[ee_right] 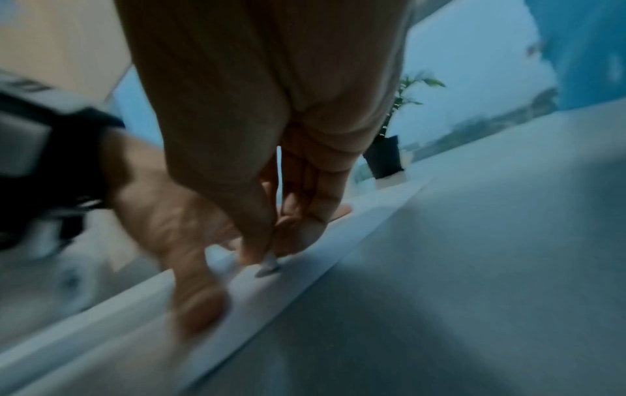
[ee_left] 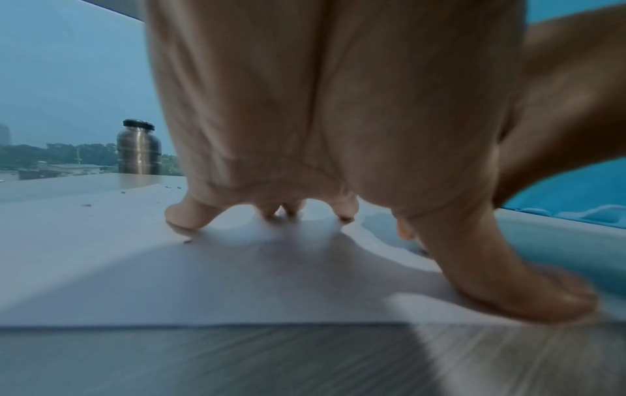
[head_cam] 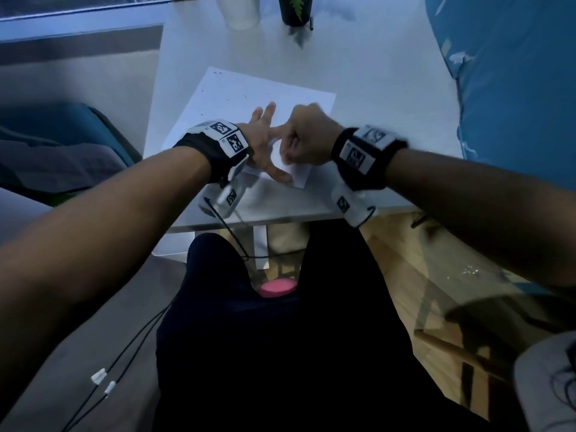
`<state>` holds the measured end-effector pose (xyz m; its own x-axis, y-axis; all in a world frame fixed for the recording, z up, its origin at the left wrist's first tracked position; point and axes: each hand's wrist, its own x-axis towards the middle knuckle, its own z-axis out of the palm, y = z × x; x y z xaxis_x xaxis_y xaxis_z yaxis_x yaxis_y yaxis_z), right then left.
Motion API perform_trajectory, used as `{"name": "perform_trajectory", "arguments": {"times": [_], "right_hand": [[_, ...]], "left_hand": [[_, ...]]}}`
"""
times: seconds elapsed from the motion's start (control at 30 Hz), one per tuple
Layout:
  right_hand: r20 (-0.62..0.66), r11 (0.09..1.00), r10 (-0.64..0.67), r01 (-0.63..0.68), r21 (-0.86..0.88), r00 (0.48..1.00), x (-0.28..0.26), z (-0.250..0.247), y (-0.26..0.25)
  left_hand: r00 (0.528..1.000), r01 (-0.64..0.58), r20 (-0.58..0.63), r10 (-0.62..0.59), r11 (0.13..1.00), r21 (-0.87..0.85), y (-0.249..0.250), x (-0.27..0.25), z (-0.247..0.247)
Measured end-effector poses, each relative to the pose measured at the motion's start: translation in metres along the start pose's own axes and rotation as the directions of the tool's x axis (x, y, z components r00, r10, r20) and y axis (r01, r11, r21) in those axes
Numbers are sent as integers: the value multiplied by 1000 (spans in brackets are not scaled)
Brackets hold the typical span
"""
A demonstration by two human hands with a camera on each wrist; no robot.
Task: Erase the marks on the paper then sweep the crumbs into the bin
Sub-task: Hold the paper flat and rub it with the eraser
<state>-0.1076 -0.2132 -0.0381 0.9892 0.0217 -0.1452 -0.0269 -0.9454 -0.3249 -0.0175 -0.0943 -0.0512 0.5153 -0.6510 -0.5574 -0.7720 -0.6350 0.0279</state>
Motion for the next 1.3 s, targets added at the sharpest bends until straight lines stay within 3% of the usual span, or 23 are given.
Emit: {"name": "perform_trajectory", "arguments": {"times": [0.07,0.1,0.17,0.23,0.27,0.33,0.4,0.43,0.53,0.6,0.67,0.73,0.77,0.83,0.93,1.0,1.1,1.17,1.23,1.3], "right_hand": [[-77,978,174,-163,130,982,13,-10,27],[-118,968,197,-175,177,973,17,-15,34],[-120,984,141,-125,128,983,13,-8,27],[4,1000,6,-6,0,1000,6,5,8],[5,1000,-18,18,-8,1000,2,9,6],[-20,988,152,-151,34,988,10,-6,20],[-123,969,235,-223,103,964,19,-18,39],[-139,980,195,-187,70,971,17,-14,35],[45,999,-31,32,-25,998,-1,9,0],[51,999,45,-46,18,998,-2,0,11],[-52,974,201,-195,113,978,13,-18,33],[-98,989,143,-139,47,985,14,-14,30],[-4,995,99,-99,-33,995,7,-6,14],[66,999,-45,45,-2,997,-2,9,1],[-35,996,89,-89,-4,995,7,-14,29],[-109,995,103,-104,-4,989,9,-16,34],[87,994,-97,100,-35,991,-7,13,1],[45,999,-47,46,19,998,-7,6,11],[-56,991,114,-109,80,992,7,-17,36],[-76,992,117,-113,50,990,8,-18,35]], "left_hand": [[1000,4,-1,-4,1000,29,0,5,3],[1000,5,-5,-4,999,42,0,7,4],[1000,2,-7,-1,999,50,-1,7,4],[1000,1,2,-1,1000,30,-1,4,2],[1000,5,6,-5,1000,22,-1,3,2],[1000,15,8,-15,998,53,-1,5,4],[1000,19,-1,-19,997,75,1,7,5],[1000,18,6,-19,998,66,2,7,4],[999,16,34,-17,1000,25,1,0,0],[999,12,36,-14,999,32,2,-1,0],[999,12,29,-14,998,64,4,1,1],[999,13,32,-15,998,62,4,1,2],[999,13,40,-15,999,48,3,1,0],[999,11,51,-13,1000,26,1,-2,-1],[999,2,36,-3,999,49,2,0,2],[1000,-1,26,0,998,61,2,1,3],[999,-10,32,9,999,30,-1,-2,0],[999,-18,30,16,999,48,0,-1,1],[1000,-15,21,13,995,94,1,2,3],[999,-18,28,15,995,94,0,2,3]]}}
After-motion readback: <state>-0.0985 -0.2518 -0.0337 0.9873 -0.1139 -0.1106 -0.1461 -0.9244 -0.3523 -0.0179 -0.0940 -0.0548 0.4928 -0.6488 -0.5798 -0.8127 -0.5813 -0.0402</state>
